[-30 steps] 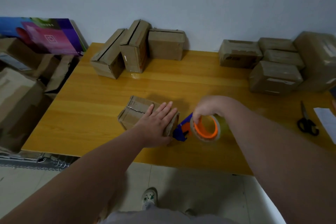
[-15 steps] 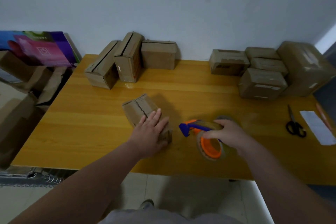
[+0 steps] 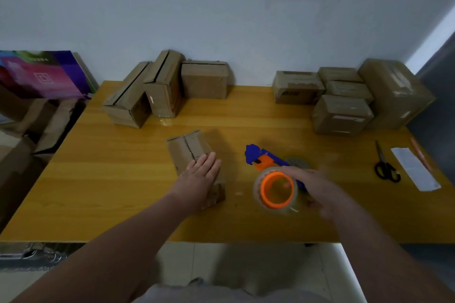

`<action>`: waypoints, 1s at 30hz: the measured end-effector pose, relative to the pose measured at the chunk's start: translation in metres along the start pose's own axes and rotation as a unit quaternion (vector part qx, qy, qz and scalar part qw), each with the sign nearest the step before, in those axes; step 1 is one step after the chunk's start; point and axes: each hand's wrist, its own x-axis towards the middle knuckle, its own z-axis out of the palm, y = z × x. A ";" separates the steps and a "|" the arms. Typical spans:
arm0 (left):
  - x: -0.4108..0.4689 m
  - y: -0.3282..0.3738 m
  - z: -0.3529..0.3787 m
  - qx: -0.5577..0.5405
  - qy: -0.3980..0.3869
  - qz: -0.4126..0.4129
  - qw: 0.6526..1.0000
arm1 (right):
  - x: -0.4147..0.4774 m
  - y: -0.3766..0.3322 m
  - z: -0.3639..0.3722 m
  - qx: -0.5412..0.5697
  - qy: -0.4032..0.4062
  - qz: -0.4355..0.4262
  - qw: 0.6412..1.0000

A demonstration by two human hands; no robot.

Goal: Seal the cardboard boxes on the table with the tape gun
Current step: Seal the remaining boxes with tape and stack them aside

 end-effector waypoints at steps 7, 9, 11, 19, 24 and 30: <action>-0.008 -0.035 -0.001 0.048 0.012 0.087 0.995 | 0.003 0.001 0.002 0.034 -0.058 0.019 0.998; -0.009 -0.042 0.000 0.055 0.006 0.065 0.996 | 0.005 0.001 0.003 0.045 -0.084 0.011 0.995; -0.010 -0.045 0.001 0.035 -0.017 0.042 0.998 | 0.006 0.001 0.005 0.044 -0.094 0.005 0.995; -0.008 -0.015 -0.053 -0.389 0.136 -0.098 0.906 | 0.004 -0.004 0.013 -0.076 -0.090 -0.088 0.989; -0.003 -0.005 -0.092 -0.636 0.042 -0.203 0.743 | -0.005 -0.009 0.020 -0.141 -0.086 -0.177 0.970; -0.005 -0.007 -0.096 -0.717 -0.046 -0.211 0.663 | -0.006 -0.011 0.024 -0.232 -0.028 -0.266 0.935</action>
